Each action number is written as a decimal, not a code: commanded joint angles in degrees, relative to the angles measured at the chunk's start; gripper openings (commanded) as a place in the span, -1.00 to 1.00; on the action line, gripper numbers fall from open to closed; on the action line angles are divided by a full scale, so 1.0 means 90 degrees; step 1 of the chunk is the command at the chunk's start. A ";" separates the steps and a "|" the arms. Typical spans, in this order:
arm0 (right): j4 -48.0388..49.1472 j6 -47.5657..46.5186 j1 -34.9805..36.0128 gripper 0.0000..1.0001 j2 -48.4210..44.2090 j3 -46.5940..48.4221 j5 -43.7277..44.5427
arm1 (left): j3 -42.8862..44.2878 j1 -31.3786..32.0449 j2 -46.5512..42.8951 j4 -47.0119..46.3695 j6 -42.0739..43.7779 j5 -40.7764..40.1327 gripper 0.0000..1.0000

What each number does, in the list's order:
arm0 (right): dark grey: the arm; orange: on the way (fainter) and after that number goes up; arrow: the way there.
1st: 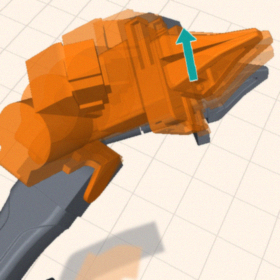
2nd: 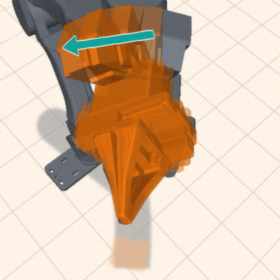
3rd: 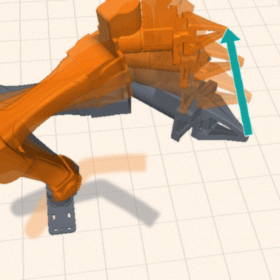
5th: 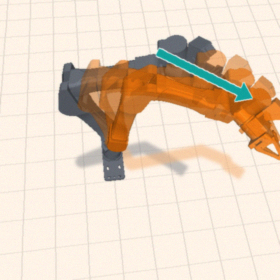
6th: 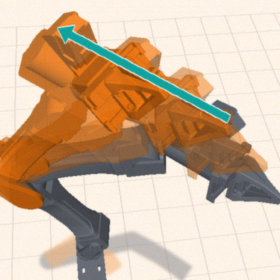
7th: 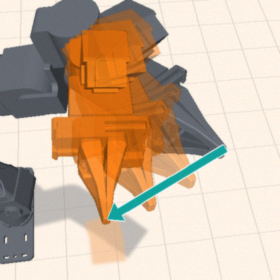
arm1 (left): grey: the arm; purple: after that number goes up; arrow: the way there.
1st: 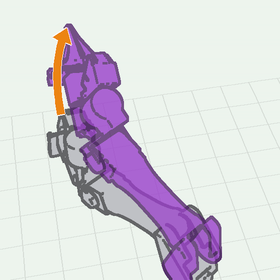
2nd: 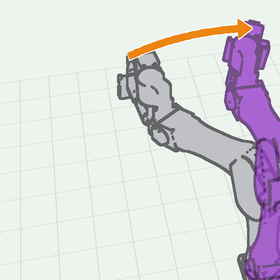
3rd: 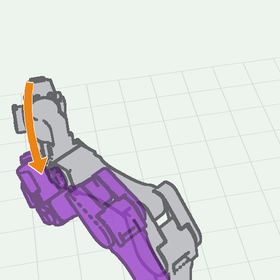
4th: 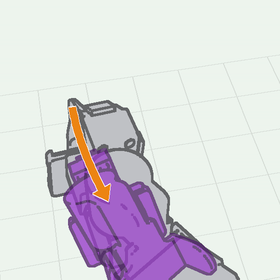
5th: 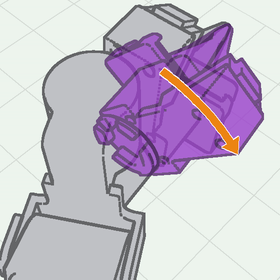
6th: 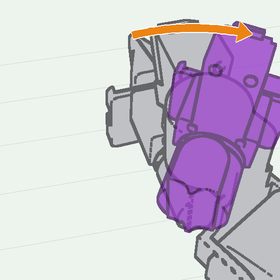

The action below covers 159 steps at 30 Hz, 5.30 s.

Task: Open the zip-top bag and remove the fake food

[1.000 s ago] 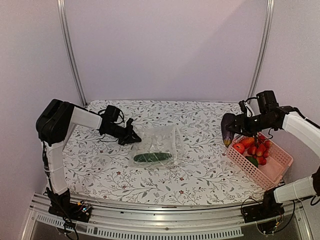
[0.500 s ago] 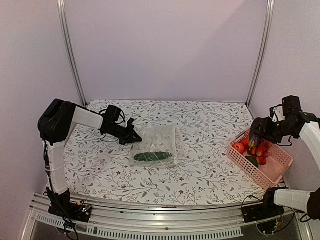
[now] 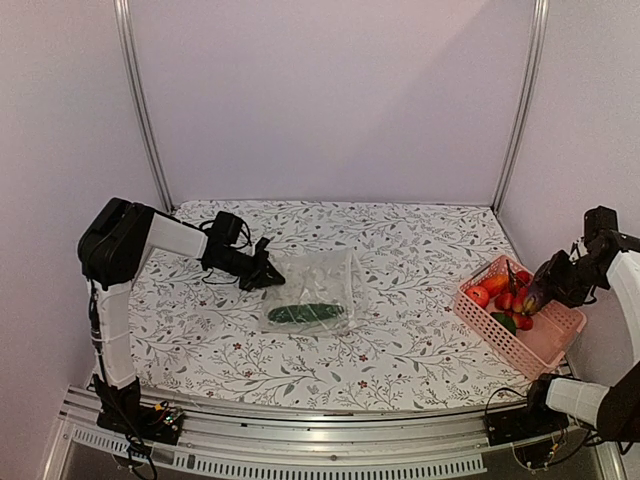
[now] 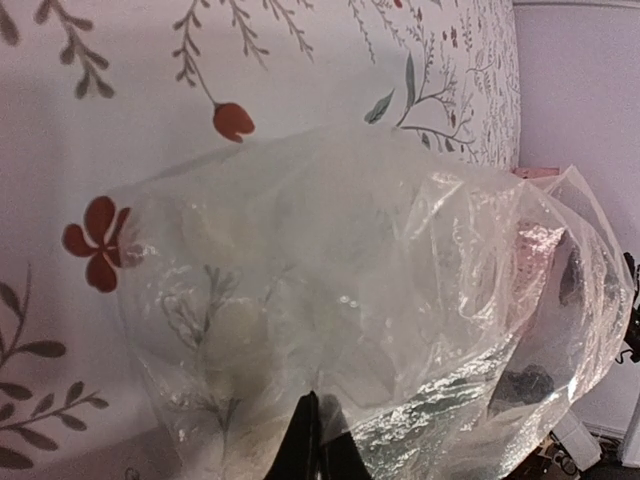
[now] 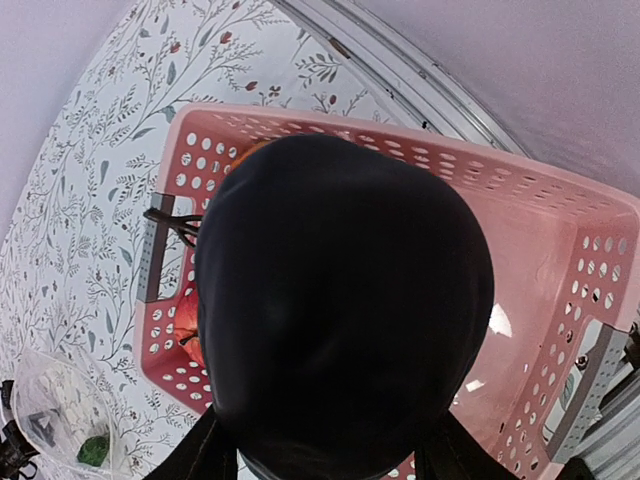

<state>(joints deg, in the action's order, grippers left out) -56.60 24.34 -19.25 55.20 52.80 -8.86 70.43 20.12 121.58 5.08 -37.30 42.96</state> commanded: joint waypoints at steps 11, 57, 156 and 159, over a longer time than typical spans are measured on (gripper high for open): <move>-0.0211 0.0462 -0.0196 0.89 0.0210 -0.0057 0.0757 | -0.0011 -0.0153 0.0139 -0.0086 0.0110 0.0138 -1.00; 0.6723 -0.3723 0.6352 -0.36 0.4705 0.0593 -0.1113 | 0.0309 -0.0195 0.0216 -0.0148 0.0163 0.0429 -1.00; 0.4857 -0.3002 0.8008 -0.19 0.6434 0.1859 -0.0408 | -0.1386 -0.0088 -0.1544 0.1834 0.1651 -0.0332 -1.00; 0.4809 -0.3108 0.8007 -0.07 0.6407 0.1899 -0.0267 | -0.1208 -0.0079 -0.1414 0.1977 0.1813 -0.0415 -1.00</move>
<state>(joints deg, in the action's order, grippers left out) -12.32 -1.54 52.73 115.13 70.48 -13.37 57.19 18.74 106.96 19.73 -24.43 40.47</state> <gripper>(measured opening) 0.441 0.003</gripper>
